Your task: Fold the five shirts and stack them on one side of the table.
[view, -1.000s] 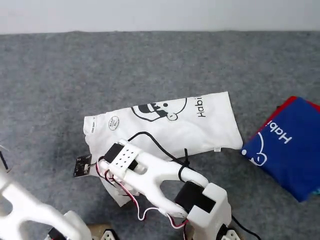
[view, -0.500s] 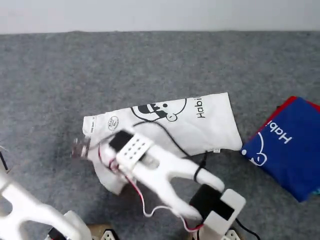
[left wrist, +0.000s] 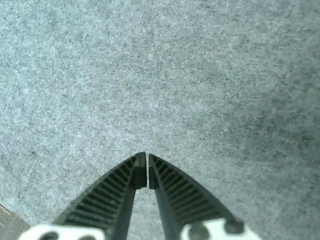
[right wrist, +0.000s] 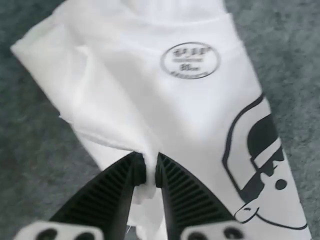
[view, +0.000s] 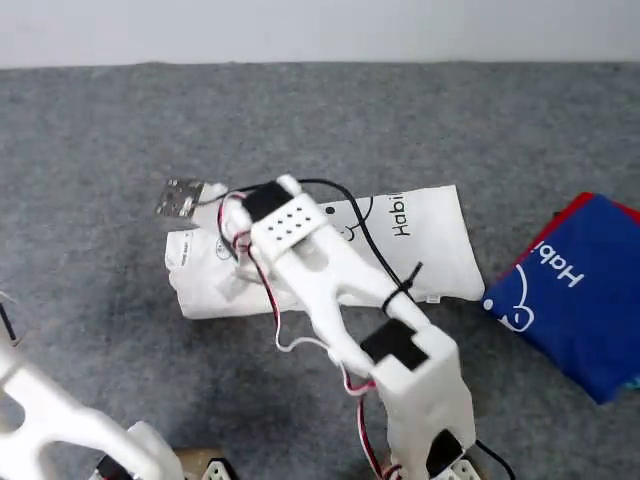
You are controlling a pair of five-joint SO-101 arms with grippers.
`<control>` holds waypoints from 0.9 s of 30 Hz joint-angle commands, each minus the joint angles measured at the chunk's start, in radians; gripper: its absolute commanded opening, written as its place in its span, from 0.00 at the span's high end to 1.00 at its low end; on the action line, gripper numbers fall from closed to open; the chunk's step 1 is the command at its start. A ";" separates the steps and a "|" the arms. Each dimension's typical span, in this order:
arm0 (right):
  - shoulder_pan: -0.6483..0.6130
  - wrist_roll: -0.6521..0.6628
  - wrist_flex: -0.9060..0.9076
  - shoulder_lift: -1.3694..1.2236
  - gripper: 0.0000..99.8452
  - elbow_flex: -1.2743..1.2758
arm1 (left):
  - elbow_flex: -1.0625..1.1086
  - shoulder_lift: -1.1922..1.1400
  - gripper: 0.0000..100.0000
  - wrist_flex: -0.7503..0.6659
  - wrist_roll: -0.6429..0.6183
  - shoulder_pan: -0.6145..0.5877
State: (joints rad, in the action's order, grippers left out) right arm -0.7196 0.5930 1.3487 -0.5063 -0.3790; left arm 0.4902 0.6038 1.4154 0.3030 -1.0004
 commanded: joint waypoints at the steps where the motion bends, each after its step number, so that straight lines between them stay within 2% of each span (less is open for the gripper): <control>1: 0.054 0.003 0.013 -0.059 0.88 -0.109 | -0.039 0.028 0.99 0.003 0.011 0.000; 4: 0.087 -0.055 0.044 -0.076 0.78 -0.157 | -0.039 0.028 0.99 0.003 0.011 0.000; 8: 0.094 -0.068 0.173 -0.076 0.79 -0.298 | -0.039 0.028 0.99 0.003 0.011 0.000; 14: 0.022 -0.060 0.398 -0.085 0.98 -0.463 | -0.039 0.028 0.99 0.005 0.011 0.000; 16: -0.021 -0.061 0.444 -0.085 0.99 -0.465 | -0.039 0.028 0.99 0.005 0.011 0.002; 23: -0.107 -0.061 0.418 -0.142 0.99 -0.431 | -0.038 0.028 0.99 0.005 0.011 0.002; 27: -0.067 -0.060 0.321 -0.234 0.99 -0.433 | -0.025 0.028 0.99 0.003 0.014 0.002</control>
State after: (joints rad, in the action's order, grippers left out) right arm -0.8147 0.5301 1.7292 -0.7211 -0.7902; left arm 0.4902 0.6038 1.4154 0.3030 -1.0004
